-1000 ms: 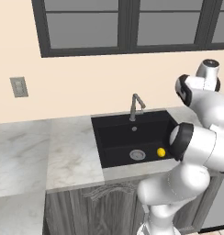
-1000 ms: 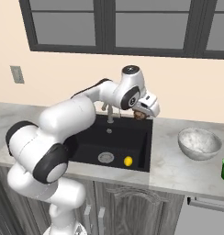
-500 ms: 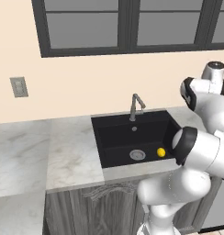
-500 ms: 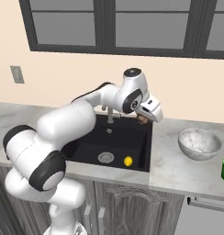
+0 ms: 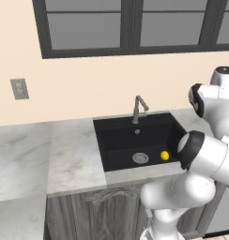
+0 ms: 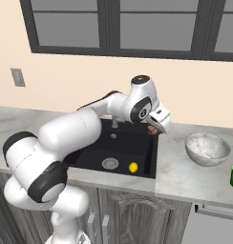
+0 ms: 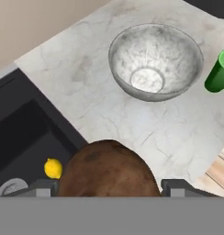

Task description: Remove the potato and lemon from the sink. Then move the bowl and cup from the counter to the sink for washing.

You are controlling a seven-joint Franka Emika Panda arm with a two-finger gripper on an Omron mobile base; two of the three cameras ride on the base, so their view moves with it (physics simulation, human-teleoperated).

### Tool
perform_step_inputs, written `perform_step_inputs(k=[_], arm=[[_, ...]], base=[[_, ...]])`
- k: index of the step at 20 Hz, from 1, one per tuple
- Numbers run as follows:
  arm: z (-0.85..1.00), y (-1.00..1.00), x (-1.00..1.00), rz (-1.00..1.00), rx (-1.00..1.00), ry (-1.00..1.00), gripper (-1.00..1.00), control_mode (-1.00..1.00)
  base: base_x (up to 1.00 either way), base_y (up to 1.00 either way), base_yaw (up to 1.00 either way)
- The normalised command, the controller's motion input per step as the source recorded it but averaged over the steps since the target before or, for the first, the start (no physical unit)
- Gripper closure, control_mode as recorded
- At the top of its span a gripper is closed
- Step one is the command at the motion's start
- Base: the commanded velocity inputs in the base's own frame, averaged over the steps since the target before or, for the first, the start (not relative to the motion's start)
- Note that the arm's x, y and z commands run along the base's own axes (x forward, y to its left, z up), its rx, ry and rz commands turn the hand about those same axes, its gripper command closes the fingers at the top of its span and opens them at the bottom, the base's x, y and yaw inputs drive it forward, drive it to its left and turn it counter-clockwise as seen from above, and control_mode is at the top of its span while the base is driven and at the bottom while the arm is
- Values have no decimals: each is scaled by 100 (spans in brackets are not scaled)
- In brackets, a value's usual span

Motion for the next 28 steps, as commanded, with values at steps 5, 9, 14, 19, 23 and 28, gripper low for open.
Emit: perform_step_inputs(k=[5,9,14,19,23,28], arm=[[-12,-23,-17,-10,0,4,100,-100],[-13,-21,-15,-10,1,8,100,-100],[-13,-20,-18,-8,3,6,100,-100],[-13,-23,-19,-6,5,1,100,-100],[-15,-23,-20,-4,6,0,100,-100],[-17,-16,-15,-3,6,3,100,-100]], base=[[0,0,0],[0,0,0],[0,0,0],[0,0,0],[0,0,0],[0,0,0]])
